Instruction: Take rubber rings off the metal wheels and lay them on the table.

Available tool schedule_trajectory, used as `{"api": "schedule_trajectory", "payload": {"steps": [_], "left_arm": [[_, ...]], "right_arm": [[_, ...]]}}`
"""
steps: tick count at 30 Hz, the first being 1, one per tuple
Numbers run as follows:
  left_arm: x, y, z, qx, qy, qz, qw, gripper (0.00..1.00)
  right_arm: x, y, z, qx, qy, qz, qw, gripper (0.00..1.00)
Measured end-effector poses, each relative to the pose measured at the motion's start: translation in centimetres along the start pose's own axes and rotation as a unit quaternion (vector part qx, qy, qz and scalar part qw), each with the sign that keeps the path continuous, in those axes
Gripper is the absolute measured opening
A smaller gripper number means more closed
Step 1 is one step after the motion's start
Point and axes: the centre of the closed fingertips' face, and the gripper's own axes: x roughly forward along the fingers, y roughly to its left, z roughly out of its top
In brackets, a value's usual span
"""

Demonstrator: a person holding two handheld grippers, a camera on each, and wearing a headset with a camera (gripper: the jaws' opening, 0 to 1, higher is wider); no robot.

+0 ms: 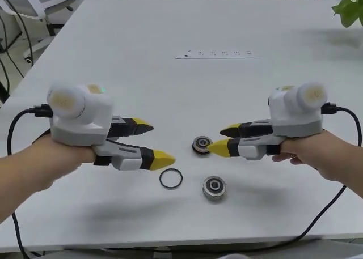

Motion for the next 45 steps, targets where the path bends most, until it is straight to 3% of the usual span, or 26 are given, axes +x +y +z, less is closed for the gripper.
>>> {"api": "schedule_trajectory", "payload": {"steps": [12, 33, 45], "left_arm": [[2.2, 0.5, -0.2, 0.007, 0.019, -0.007, 0.9998, 0.57], [5.9, 0.2, 0.1, 0.012, 0.026, -0.027, 0.9992, 0.54], [7.2, 0.2, 0.4, 0.018, 0.03, -0.04, 0.9986, 0.49]], "right_arm": [[0.6, -1.0, -1.4, -0.019, 0.018, -0.008, 0.9996, 0.36], [2.0, -1.6, -2.2, -0.026, 0.028, 0.001, 0.9993, 0.32], [2.2, -1.6, -2.4, -0.03, 0.03, 0.005, 0.9991, 0.32]]}}
